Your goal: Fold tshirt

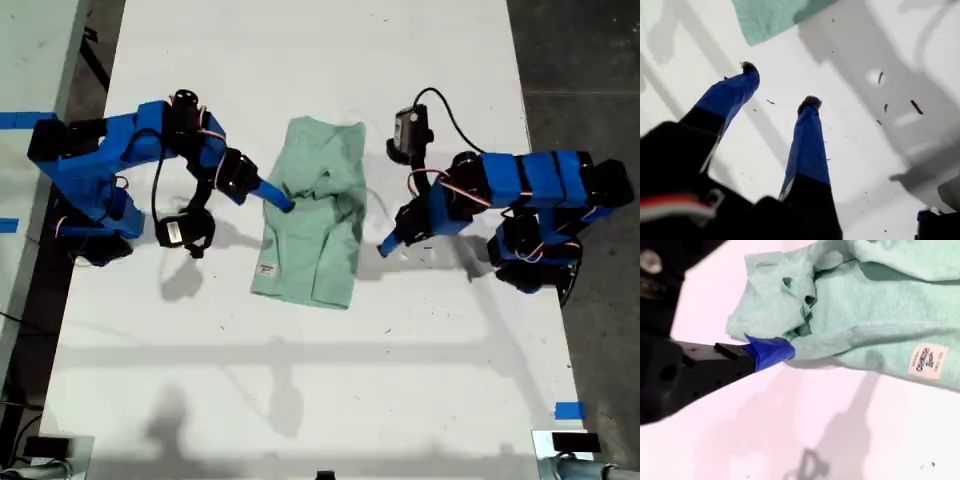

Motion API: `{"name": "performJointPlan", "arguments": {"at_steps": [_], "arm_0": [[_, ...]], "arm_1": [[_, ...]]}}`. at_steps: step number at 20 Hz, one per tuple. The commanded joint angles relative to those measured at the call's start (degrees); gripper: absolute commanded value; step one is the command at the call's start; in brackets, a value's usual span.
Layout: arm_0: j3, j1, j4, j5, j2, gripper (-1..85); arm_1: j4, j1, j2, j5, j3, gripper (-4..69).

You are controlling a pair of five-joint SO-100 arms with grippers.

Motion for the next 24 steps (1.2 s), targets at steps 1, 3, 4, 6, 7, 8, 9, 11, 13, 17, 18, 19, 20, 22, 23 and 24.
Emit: {"name": "performJointPlan", "arguments": {"at_steps": [1, 3, 4, 6, 7, 8, 9, 11, 13, 17, 18, 19, 20, 22, 23, 24], "arm_0": [[7.9, 3.4, 0.1, -3.7, 8.3, 43.8], [9.6, 5.4, 0.1, -5.7, 8.4, 39.1], [9.4, 6.2, 0.0, -6.4, 8.2, 40.3], [8.6, 7.2, 0.0, -6.9, 8.2, 42.6], [8.6, 7.5, 0.0, -6.9, 8.2, 40.1], [8.8, 7.7, -0.6, -6.8, 7.9, 38.0], [8.9, 7.9, -1.8, -6.6, 7.0, 37.2], [10.0, 8.1, -4.8, -6.3, 3.7, 36.8], [10.4, 8.1, -6.9, -5.3, -2.8, 36.1], [9.7, 7.6, -13.1, -3.3, -14.6, 30.5], [10.5, 7.3, -15.6, -3.3, -16.4, 28.6], [11.1, 7.0, -18.0, -3.3, -18.2, 26.8], [11.4, 6.8, -20.3, -3.1, -20.1, 25.9], [12.4, 6.2, -23.8, -3.1, -23.5, 24.1], [12.4, 5.7, -25.0, -2.5, -25.7, 22.5], [12.4, 5.5, -25.8, -1.9, -28.1, 20.6]], "arm_1": [[1.7, -1.7, -0.9, 2.2, -8.1, 17.8], [2.3, -1.9, -5.5, 3.3, -13.0, 16.7], [2.5, -2.1, -8.5, 2.5, -16.1, 15.4], [6.3, -3.0, -17.0, 1.8, -25.7, 25.9], [8.1, -3.5, -21.4, 1.6, -30.5, 28.0], [8.7, -3.9, -25.0, 1.6, -34.2, 29.3], [8.8, -4.0, -27.8, 1.6, -36.3, 30.2], [8.5, -3.9, -30.7, 1.9, -36.7, 31.2], [6.2, -3.4, -32.7, 1.9, -34.6, 31.6], [1.7, -1.8, -41.8, 0.9, -34.6, 31.3], [0.7, -1.5, -44.2, 0.9, -34.7, 31.2], [0.0, -1.1, -46.2, 0.9, -34.7, 31.2], [-0.6, -0.5, -48.3, 0.9, -34.6, 31.2], [-1.8, 0.4, -51.9, 0.6, -34.6, 30.6], [-2.5, 0.8, -53.7, 0.4, -34.7, 29.6], [-2.5, 1.1, -55.3, -0.1, -36.0, 28.7]]}}
